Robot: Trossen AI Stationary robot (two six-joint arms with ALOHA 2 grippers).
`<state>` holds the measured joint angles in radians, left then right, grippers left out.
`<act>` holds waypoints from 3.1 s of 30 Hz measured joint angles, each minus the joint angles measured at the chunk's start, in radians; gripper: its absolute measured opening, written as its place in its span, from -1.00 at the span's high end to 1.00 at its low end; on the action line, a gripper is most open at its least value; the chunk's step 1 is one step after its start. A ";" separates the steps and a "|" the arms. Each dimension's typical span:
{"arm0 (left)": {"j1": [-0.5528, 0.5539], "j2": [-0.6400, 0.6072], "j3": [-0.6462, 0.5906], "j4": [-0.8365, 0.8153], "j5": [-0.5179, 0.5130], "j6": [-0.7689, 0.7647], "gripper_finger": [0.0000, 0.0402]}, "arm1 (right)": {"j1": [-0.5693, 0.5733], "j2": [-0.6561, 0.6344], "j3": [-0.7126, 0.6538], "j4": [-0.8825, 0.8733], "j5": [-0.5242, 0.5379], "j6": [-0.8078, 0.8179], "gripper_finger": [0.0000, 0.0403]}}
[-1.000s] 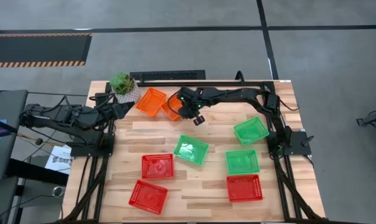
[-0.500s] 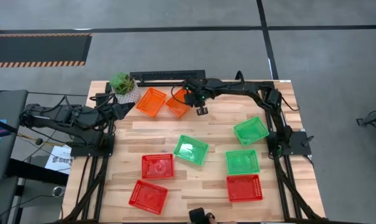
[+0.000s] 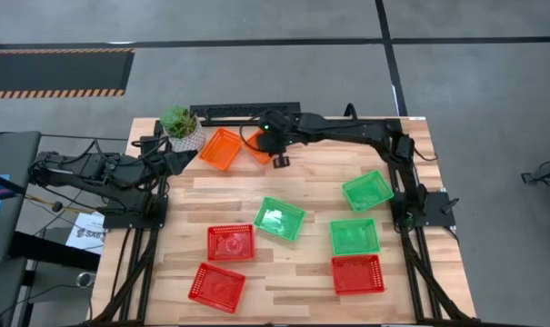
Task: Stack baskets by color
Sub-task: Stack the bottom orange bin on the top orange bin
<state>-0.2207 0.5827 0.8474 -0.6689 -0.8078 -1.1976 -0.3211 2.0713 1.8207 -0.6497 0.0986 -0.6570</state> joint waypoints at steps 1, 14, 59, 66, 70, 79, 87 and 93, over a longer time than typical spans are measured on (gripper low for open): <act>0.000 0.000 0.000 0.000 0.000 0.003 -0.05 | 0.015 -0.001 0.001 0.036 -0.029 -0.007 0.35; 0.000 0.000 0.000 -0.002 0.000 0.006 -0.05 | 0.125 0.092 0.037 0.312 -0.102 -0.014 0.32; 0.484 0.927 0.000 -0.084 0.631 0.681 -0.02 | 0.038 -0.250 0.366 -0.678 -0.179 0.342 0.36; 0.390 0.942 0.000 -0.026 0.928 0.625 -0.02 | 0.052 -0.251 0.366 -0.676 -0.180 0.337 0.36; 0.327 0.942 0.022 0.028 0.942 0.576 -0.01 | 0.051 -0.251 0.366 -0.675 -0.179 0.326 0.36; 0.310 0.912 0.241 -0.216 0.564 0.644 0.10 | 0.045 -0.251 0.366 -0.682 -0.180 0.309 0.36; 0.470 0.923 0.218 -0.273 0.559 0.711 -0.18 | 0.045 -0.251 0.366 -0.683 -0.180 0.316 0.36; 0.561 0.925 0.174 -0.194 0.596 0.795 -0.45 | 0.044 -0.251 0.366 -0.683 -0.180 0.311 0.36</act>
<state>0.3406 1.5078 1.0218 -0.8633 -0.2120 -0.4029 -0.2768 1.8202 2.1872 -1.3327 -0.0811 -0.3455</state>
